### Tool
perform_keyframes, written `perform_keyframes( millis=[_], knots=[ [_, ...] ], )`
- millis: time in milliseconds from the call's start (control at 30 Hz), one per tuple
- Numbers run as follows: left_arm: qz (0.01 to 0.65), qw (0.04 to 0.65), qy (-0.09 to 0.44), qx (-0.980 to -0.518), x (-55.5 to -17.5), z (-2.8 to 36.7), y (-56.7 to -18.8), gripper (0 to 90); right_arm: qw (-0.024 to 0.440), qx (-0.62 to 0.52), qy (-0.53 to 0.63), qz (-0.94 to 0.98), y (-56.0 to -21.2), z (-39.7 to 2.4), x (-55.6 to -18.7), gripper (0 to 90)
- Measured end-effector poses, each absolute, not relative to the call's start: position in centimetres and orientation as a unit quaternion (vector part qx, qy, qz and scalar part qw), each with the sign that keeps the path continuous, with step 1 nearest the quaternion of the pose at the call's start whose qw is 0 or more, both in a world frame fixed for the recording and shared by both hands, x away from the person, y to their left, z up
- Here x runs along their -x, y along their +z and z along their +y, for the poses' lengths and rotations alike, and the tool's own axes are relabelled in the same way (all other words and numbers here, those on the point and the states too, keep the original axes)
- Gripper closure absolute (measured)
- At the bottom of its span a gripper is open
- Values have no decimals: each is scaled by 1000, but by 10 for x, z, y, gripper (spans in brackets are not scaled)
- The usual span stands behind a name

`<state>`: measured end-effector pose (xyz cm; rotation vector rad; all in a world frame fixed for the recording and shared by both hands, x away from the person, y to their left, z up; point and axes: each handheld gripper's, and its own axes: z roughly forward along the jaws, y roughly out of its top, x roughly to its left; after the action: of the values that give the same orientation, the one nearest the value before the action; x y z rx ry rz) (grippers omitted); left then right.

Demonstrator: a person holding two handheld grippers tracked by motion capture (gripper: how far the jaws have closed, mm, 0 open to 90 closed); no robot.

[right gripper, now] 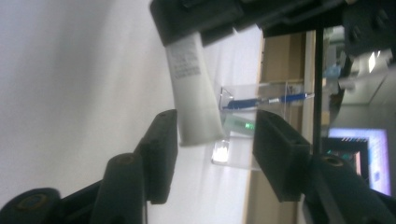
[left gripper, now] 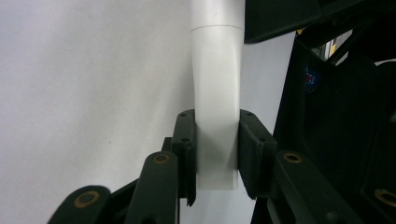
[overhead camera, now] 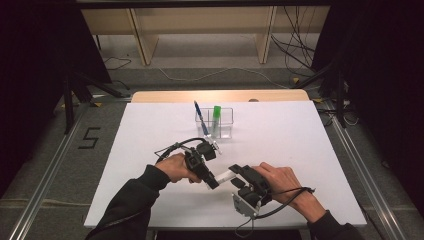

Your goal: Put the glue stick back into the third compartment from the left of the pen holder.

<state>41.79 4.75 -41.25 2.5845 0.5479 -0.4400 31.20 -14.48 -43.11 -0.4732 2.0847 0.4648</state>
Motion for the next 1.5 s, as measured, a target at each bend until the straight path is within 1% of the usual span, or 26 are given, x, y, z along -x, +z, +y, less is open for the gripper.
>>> perform_keyframes(
  millis=[200,333,433,600,867,933,1067,1167,1500],
  knots=[
    [219,252,-148,-931,-418,55,-410,709,448,110,230,857,-423,-156,-322,434],
    [232,266,-140,-925,-418,58,-410,709,420,39,279,863,-415,-165,-332,406],
    [242,276,-131,-921,-418,61,-411,708,386,-28,316,866,-412,-170,-339,391],
    [258,300,-112,-912,-416,63,-411,708,312,-132,367,866,-408,-181,-356,364],
    [277,329,-80,-899,-412,68,-410,708,200,-257,460,826,-401,-199,-374,347],
    [283,338,-72,-895,-411,68,-410,708,178,-276,473,817,-402,-202,-376,345],
    [289,347,-62,-890,-408,69,-412,708,157,-299,482,809,-405,-205,-381,331],
    [293,358,-47,-885,-406,71,-413,708,126,-320,500,795,-407,-208,-384,326],
    [325,422,14,-847,-392,76,-414,708,60,-361,539,758,-410,-206,-385,309]
  ],
)
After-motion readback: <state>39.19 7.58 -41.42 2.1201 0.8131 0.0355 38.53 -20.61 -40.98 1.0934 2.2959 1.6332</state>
